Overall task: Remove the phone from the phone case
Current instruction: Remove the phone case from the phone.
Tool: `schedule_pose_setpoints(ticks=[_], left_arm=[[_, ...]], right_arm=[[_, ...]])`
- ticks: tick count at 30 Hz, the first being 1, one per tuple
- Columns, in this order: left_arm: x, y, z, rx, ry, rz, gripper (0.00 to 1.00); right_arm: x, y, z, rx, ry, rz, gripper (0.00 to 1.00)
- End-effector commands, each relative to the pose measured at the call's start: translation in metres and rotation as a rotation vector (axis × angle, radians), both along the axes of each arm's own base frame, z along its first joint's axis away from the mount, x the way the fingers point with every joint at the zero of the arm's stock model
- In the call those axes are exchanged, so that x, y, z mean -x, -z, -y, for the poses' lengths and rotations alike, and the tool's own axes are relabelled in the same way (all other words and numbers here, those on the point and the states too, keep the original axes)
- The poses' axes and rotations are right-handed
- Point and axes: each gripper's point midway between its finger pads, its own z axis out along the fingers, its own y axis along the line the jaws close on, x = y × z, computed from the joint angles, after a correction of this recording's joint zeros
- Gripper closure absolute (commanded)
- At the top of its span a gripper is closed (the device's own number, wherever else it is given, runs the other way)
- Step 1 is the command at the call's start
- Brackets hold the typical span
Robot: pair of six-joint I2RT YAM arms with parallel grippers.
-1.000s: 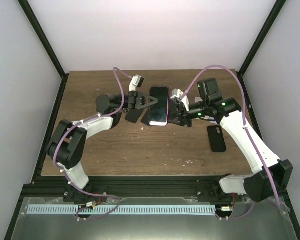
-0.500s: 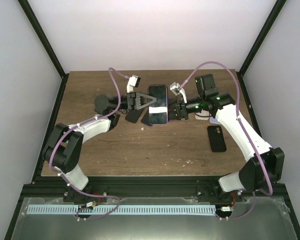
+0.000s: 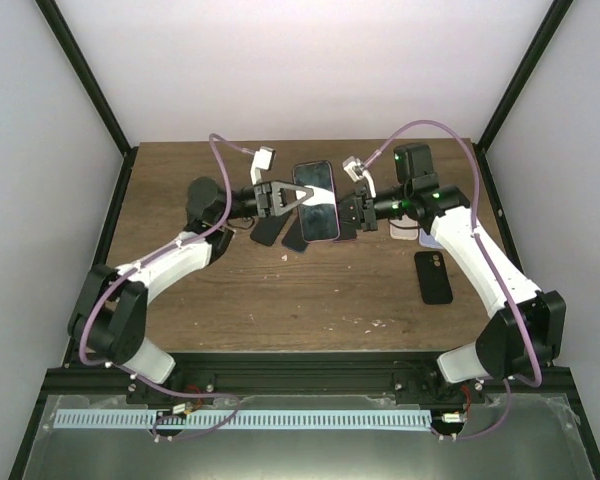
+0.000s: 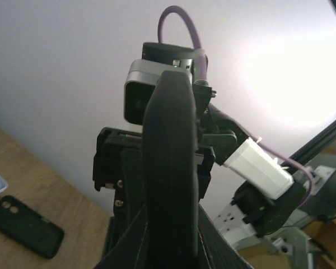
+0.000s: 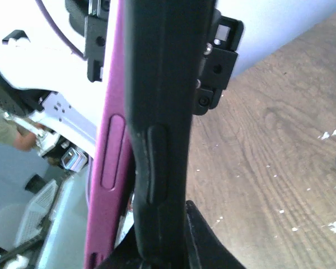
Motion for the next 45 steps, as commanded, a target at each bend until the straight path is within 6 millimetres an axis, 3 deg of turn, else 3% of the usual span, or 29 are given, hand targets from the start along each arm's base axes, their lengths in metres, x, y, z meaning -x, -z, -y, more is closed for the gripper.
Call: schedule_pose_setpoints(ticks=[1, 5, 12, 17, 20, 22, 25, 28, 34, 42, 45], left_arm=[[0.043, 0.059, 0.032, -0.252, 0.167, -0.060, 1.00], [0.020, 0.065, 0.030, -0.306, 0.030, -0.066, 0.99], [-0.027, 0.100, 0.026, -0.371, -0.198, -0.193, 0.66], [-0.058, 0.131, 0.002, -0.540, -0.452, -0.224, 0.50], [-0.066, 0.149, -0.024, -0.702, -0.618, -0.193, 0.46], [-0.064, 0.149, -0.035, -0.788, -0.701, -0.129, 0.46], [-0.053, 0.148, -0.038, -0.904, -0.770, 0.011, 0.46], [-0.036, 0.146, -0.023, -1.017, -0.791, 0.204, 0.46], [0.002, 0.157, 0.027, -1.155, -0.722, 0.532, 0.47], [0.027, 0.177, 0.092, -1.251, -0.573, 0.862, 0.46], [0.030, 0.188, 0.106, -1.293, -0.531, 0.938, 0.46]], right_arm=[[-0.007, -0.026, -0.002, -0.077, -0.007, 0.182, 0.97], [-0.011, 0.009, 0.013, -0.075, 0.001, 0.068, 0.99], [-0.032, 0.079, 0.050, -0.066, 0.098, -0.137, 0.99], [-0.034, 0.119, 0.063, -0.028, 0.156, -0.220, 0.99], [-0.032, 0.140, 0.065, 0.013, 0.188, -0.259, 0.99], [-0.032, 0.148, 0.067, 0.035, 0.204, -0.274, 0.99], [-0.031, 0.153, 0.067, 0.037, 0.206, -0.304, 0.99], [-0.031, 0.159, 0.067, 0.038, 0.220, -0.349, 0.99], [-0.038, 0.175, 0.069, 0.071, 0.287, -0.474, 0.99], [-0.037, 0.183, 0.070, 0.084, 0.312, -0.519, 0.99], [-0.036, 0.182, 0.070, 0.080, 0.308, -0.520, 0.99]])
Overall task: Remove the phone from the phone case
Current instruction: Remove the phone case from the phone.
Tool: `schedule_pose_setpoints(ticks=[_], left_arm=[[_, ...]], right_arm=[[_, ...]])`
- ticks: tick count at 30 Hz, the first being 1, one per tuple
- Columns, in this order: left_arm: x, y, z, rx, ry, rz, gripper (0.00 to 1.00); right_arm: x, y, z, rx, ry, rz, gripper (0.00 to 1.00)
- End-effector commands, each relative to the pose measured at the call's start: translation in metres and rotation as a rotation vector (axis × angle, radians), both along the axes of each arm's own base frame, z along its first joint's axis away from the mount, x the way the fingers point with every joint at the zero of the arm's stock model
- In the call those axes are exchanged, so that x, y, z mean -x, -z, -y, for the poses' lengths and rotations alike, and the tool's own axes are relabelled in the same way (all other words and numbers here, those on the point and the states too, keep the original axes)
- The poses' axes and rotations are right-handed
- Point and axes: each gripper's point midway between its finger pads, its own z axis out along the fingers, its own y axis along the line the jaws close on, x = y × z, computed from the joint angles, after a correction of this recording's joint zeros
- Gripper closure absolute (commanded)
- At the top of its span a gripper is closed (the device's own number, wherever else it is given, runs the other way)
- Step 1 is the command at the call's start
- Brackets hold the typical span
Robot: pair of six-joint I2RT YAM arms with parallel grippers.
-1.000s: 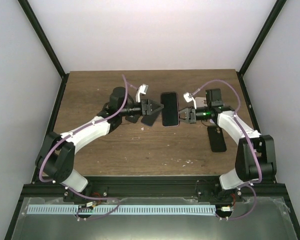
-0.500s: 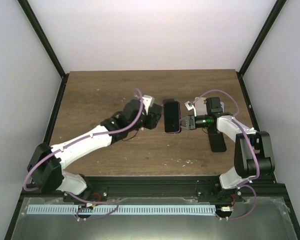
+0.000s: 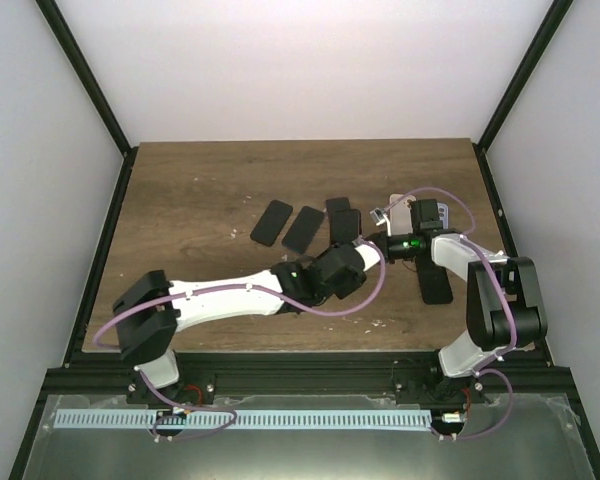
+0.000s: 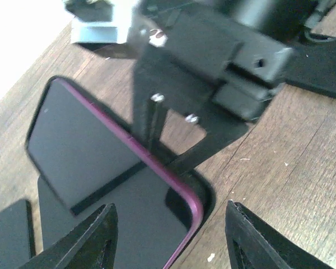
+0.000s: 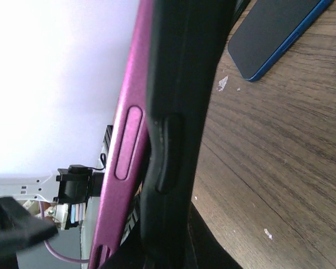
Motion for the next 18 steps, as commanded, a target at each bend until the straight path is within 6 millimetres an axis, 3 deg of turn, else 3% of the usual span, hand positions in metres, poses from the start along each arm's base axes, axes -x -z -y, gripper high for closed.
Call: schedule_pose_setpoints(ticks=[1, 10, 18], left_arm=[[-0.003, 0.001, 0.018, -0.145, 0.067, 0.120, 0.47], [-0.013, 0.012, 0.009, -0.281, 0.009, 0.219, 0.49], [-0.022, 0.020, 0.001, -0.365, -0.018, 0.284, 0.57]], right_arm=[[-0.003, -0.013, -0.003, -0.039, -0.017, 0.039, 0.99], [-0.001, -0.014, -0.004, -0.054, -0.027, 0.034, 0.99], [0.002, -0.015, -0.007, -0.093, -0.053, 0.014, 0.99]])
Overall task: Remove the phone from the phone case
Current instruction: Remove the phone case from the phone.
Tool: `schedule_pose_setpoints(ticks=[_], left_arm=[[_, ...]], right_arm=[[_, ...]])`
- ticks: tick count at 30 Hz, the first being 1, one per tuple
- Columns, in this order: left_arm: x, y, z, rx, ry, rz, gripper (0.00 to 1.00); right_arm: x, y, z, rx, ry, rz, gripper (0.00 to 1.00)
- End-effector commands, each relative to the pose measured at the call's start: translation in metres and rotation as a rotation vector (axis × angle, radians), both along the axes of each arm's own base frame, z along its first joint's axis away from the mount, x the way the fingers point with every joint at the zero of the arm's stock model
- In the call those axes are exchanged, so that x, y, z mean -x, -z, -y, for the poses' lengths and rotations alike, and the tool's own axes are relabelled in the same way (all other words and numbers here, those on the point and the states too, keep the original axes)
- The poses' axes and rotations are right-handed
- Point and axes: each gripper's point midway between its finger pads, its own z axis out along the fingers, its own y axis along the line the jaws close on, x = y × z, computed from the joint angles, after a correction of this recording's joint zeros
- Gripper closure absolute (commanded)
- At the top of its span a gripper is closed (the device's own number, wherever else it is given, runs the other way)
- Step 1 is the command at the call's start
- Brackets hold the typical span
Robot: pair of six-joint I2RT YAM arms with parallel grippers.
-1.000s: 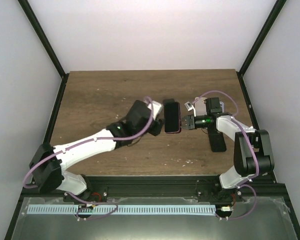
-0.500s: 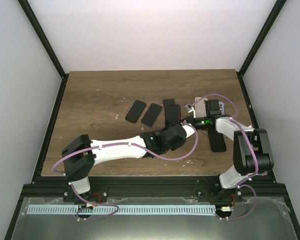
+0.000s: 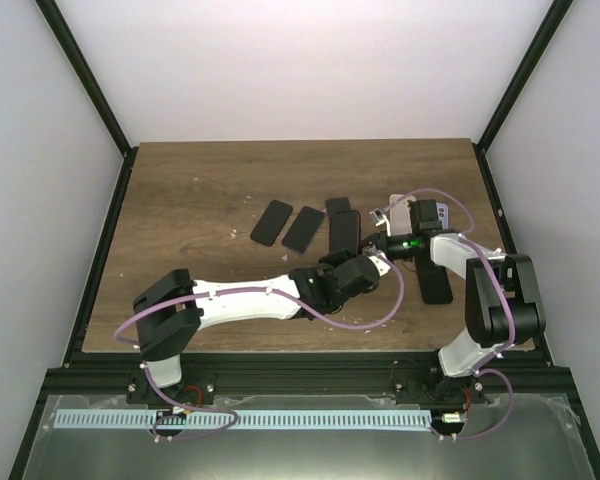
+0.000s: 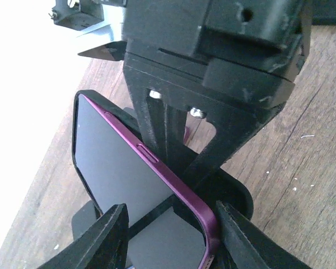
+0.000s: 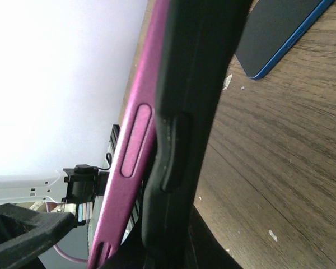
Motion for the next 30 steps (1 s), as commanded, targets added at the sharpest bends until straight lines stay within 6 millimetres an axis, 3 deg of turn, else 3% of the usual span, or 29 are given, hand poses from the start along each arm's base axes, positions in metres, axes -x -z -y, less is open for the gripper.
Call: schedule_pose_setpoints(ticks=[1, 7, 16, 22, 30], left_arm=[[-0.009, 0.004, -0.006, -0.076, -0.026, 0.082, 0.59], [-0.017, 0.006, -0.001, -0.134, -0.022, 0.149, 0.73], [-0.021, -0.005, 0.006, -0.106, -0.017, 0.190, 0.99], [-0.023, -0.018, 0.004, -0.051, -0.046, 0.205, 1.00], [-0.023, -0.068, -0.006, 0.147, -0.118, 0.207, 1.00]], right_arm=[[0.002, -0.017, -0.005, -0.078, -0.048, 0.036, 0.99], [0.004, -0.021, -0.006, -0.088, -0.053, 0.042, 0.99], [0.003, -0.021, -0.006, -0.086, -0.051, 0.048, 0.99], [0.000, -0.017, -0.004, -0.056, -0.035, 0.060, 0.99], [-0.020, 0.003, 0.009, 0.109, 0.068, 0.083, 0.99]])
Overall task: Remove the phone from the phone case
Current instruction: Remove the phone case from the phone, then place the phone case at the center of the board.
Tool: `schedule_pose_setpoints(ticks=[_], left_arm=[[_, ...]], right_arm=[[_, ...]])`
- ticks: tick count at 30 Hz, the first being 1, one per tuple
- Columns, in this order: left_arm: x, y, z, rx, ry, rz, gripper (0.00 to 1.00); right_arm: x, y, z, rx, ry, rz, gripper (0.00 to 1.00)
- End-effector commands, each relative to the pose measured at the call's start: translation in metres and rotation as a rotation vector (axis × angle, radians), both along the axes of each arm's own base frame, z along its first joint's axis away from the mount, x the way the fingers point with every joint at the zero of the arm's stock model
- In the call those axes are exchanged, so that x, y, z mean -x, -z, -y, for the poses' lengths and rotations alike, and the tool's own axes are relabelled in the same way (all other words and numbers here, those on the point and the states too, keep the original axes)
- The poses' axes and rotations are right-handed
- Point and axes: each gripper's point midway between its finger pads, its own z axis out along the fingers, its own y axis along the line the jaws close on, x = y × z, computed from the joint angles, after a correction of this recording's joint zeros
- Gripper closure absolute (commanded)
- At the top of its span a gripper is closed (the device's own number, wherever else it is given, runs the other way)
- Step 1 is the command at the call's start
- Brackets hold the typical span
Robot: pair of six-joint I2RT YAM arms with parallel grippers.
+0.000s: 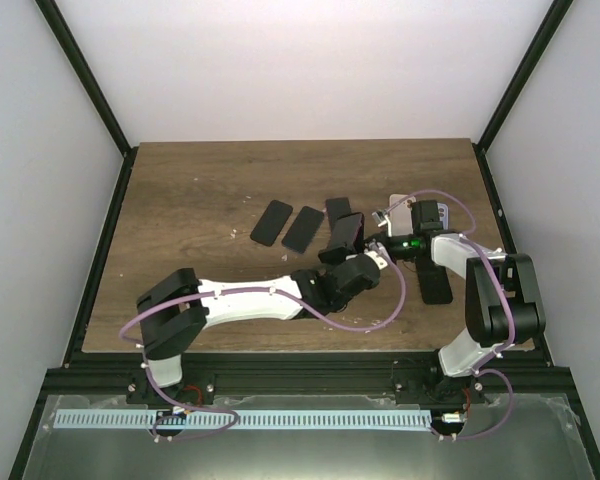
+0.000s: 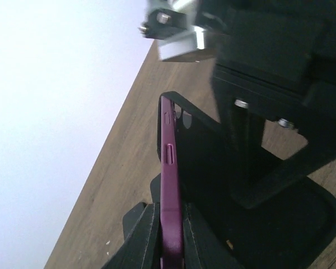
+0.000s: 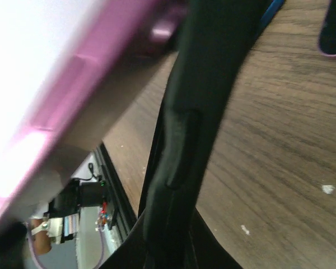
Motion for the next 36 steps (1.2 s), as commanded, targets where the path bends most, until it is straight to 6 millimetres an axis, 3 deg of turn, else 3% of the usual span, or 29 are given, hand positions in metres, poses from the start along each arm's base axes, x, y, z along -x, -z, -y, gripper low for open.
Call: schedule_pose_setpoints(ticks=[1, 13, 19, 25, 29, 36], left_arm=[[-0.001, -0.060, -0.003, 0.253, -0.035, 0.025, 1.00], [0.008, -0.096, -0.023, 0.376, -0.046, 0.018, 1.00], [0.005, -0.105, -0.040, 0.400, -0.071, 0.038, 1.00], [0.000, -0.105, -0.060, 0.420, -0.110, 0.044, 1.00], [-0.005, -0.103, -0.073, 0.442, -0.137, 0.041, 1.00], [-0.008, -0.105, -0.090, 0.458, -0.167, 0.045, 1.00]], right_arm=[[-0.017, -0.006, 0.005, 0.079, 0.029, 0.116, 0.99], [-0.033, -0.011, 0.022, 0.152, 0.092, 0.165, 0.99], [-0.047, -0.017, 0.049, 0.327, 0.066, 0.254, 0.99], [-0.037, -0.003, 0.078, 0.399, 0.062, 0.106, 0.99], [-0.017, 0.010, 0.079, 0.315, 0.034, -0.051, 0.99], [-0.021, 0.018, 0.091, 0.359, 0.053, -0.094, 0.99]])
